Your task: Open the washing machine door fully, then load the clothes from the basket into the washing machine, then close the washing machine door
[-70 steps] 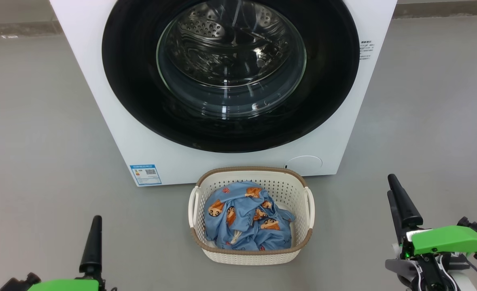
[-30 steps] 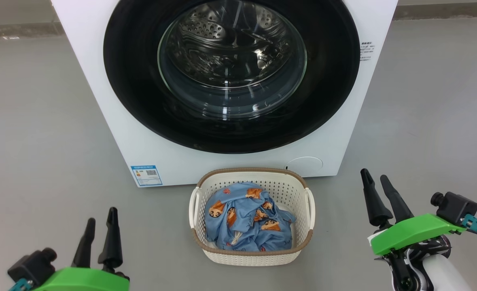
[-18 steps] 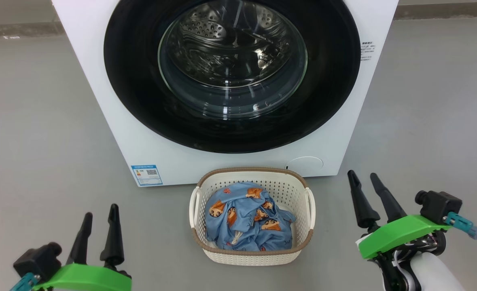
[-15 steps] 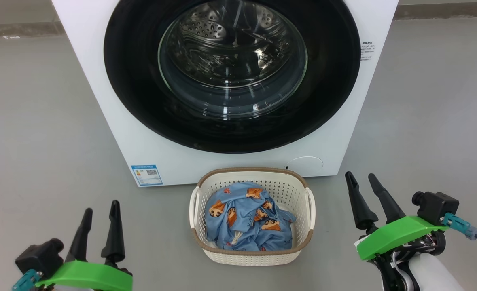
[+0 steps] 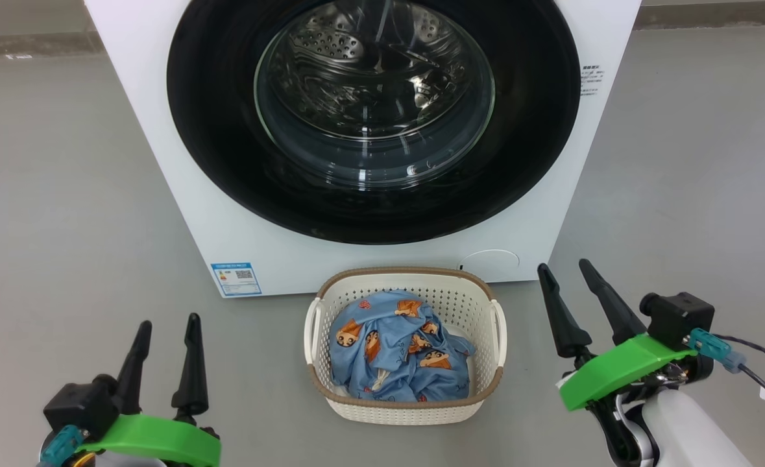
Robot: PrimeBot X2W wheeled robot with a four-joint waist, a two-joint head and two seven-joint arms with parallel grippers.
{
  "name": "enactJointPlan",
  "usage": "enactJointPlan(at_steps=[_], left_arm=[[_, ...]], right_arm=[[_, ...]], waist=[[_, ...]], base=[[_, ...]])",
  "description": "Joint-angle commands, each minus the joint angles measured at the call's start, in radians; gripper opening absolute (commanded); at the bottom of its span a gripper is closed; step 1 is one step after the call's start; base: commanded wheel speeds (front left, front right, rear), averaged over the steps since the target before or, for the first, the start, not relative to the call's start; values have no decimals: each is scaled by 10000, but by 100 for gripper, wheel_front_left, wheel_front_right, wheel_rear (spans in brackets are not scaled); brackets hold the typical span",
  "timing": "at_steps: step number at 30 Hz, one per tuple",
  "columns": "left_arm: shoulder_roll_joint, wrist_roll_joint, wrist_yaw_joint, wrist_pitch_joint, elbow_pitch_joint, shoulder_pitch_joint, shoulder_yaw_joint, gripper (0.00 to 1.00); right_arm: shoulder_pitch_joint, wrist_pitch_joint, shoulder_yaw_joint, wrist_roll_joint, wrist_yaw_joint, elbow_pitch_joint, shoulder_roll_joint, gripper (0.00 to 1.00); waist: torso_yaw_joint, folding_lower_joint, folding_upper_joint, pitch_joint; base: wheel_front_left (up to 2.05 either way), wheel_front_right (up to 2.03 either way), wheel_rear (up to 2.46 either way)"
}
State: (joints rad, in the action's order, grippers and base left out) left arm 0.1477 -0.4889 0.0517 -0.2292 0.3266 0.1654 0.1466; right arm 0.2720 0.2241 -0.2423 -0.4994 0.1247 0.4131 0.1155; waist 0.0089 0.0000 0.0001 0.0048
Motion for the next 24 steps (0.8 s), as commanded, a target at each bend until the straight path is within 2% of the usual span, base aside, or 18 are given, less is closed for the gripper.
enactJointPlan(at_steps=[1, 7, 24], left_arm=[[313, 288, -72, -150, -195, 500, -251, 100], [392, 798, -163, -325, -206, 570, -208, 100], [443, 618, -198, -322, -130, 535, -187, 100]], right_arm=[[487, 203, -268, 283, 57, -194, 51, 100], [606, 377, -404, 879, 60, -126, 55, 100], [577, 377, -306, 880, 60, -117, 18, 100]], waist=[[3, 0, -1, 2], [13, 0, -1, -6], [-13, 0, -1, -46]], base=[[0, 0, 0], [0, 0, 0], [0, 0, 0]])
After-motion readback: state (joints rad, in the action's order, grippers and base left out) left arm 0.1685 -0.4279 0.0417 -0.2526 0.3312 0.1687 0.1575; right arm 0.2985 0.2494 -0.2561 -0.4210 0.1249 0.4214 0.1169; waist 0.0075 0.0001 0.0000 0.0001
